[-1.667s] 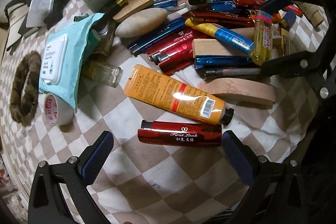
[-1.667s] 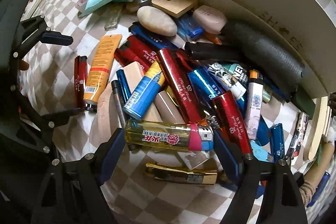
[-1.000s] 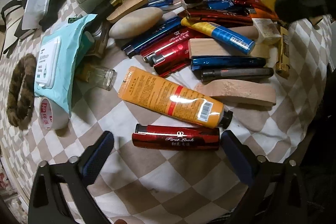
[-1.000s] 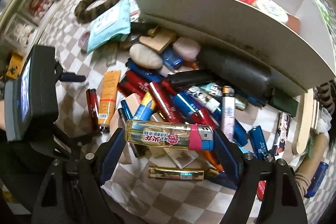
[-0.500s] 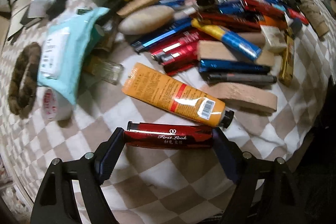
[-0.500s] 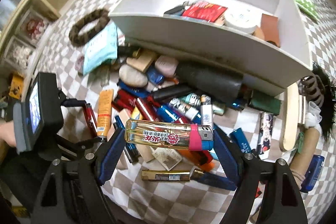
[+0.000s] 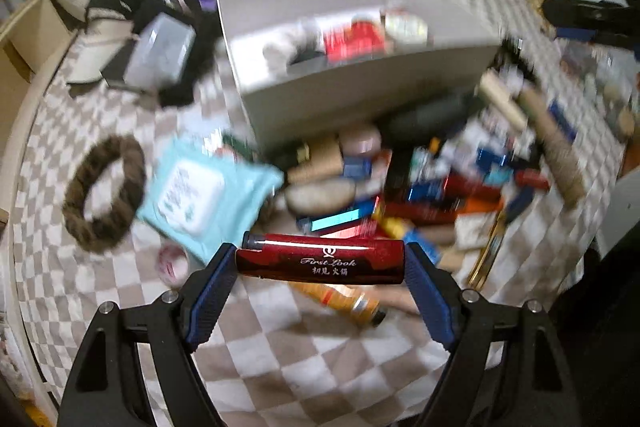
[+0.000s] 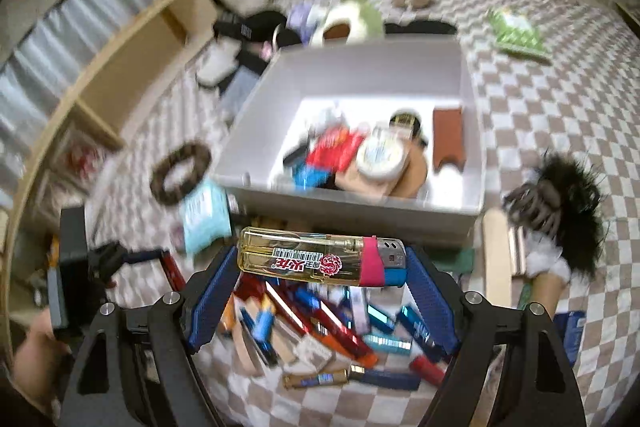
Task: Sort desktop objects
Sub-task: 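Carry both items over the white box while the right tool releases the lighter inside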
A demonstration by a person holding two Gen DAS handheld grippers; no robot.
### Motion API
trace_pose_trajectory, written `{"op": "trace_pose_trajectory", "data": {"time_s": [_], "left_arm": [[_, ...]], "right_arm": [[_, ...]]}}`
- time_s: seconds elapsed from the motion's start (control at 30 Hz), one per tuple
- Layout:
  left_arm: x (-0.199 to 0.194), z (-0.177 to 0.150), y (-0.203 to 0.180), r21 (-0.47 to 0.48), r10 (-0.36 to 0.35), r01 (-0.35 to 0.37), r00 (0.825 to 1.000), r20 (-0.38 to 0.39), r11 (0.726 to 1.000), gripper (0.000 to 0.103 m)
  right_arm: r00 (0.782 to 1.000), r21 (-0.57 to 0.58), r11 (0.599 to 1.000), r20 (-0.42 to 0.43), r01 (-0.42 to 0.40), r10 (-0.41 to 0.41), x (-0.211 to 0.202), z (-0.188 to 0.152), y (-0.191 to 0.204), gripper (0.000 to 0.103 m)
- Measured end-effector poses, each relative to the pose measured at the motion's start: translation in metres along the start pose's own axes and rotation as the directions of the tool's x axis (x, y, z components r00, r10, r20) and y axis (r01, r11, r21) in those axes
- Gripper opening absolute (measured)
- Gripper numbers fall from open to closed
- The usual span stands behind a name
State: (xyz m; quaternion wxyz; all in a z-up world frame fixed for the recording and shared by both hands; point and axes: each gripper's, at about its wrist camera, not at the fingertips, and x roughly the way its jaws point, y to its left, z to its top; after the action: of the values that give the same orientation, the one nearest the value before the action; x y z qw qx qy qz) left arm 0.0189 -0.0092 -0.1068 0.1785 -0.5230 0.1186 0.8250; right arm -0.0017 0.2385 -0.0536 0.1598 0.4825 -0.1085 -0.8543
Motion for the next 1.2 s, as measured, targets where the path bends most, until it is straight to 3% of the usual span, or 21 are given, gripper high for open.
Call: {"op": "trace_pose_trajectory", "data": {"time_s": [0.1, 0.27, 0.5, 0.63, 0.83, 1.0, 1.2], "left_arm": [[0.001, 0.033, 0.003, -0.009, 0.012, -0.012, 0.998, 0.055, 1.000, 0.083], [0.002, 0.080, -0.013, -0.032, 0.037, -0.034, 0.993, 0.113, 0.999, 0.083], [0.023, 0.122, -0.017, -0.097, 0.055, -0.043, 0.990, 0.126, 0.994, 0.083], [0.038, 0.130, -0.012, -0.102, 0.065, -0.054, 0.992, 0.110, 0.993, 0.083], [0.046, 0.125, -0.010, -0.087, 0.085, -0.077, 0.993, 0.085, 0.993, 0.083], [0.048, 0.120, -0.009, -0.097, 0.097, -0.090, 0.993, 0.069, 0.991, 0.083], [0.048, 0.116, -0.010, -0.101, 0.118, -0.112, 0.991, 0.060, 0.989, 0.083]], "right_arm": [[0.999, 0.037, 0.999, 0.046, -0.004, 0.003, -0.007, 0.019, -0.004, 0.083], [0.999, 0.091, 0.996, 0.045, 0.022, -0.026, 0.015, 0.050, -0.007, 0.083], [0.998, 0.170, 0.985, -0.053, 0.040, -0.032, 0.069, 0.062, -0.027, 0.083], [0.989, 0.176, 0.982, -0.136, 0.075, -0.051, 0.098, 0.064, -0.036, 0.083], [0.955, 0.111, 0.982, -0.272, 0.155, -0.120, 0.133, 0.058, -0.040, 0.083], [0.926, 0.080, 0.982, -0.354, 0.169, -0.131, 0.152, 0.052, -0.044, 0.083], [0.907, 0.048, 0.981, -0.391, 0.188, -0.155, 0.164, 0.049, -0.038, 0.083]]}}
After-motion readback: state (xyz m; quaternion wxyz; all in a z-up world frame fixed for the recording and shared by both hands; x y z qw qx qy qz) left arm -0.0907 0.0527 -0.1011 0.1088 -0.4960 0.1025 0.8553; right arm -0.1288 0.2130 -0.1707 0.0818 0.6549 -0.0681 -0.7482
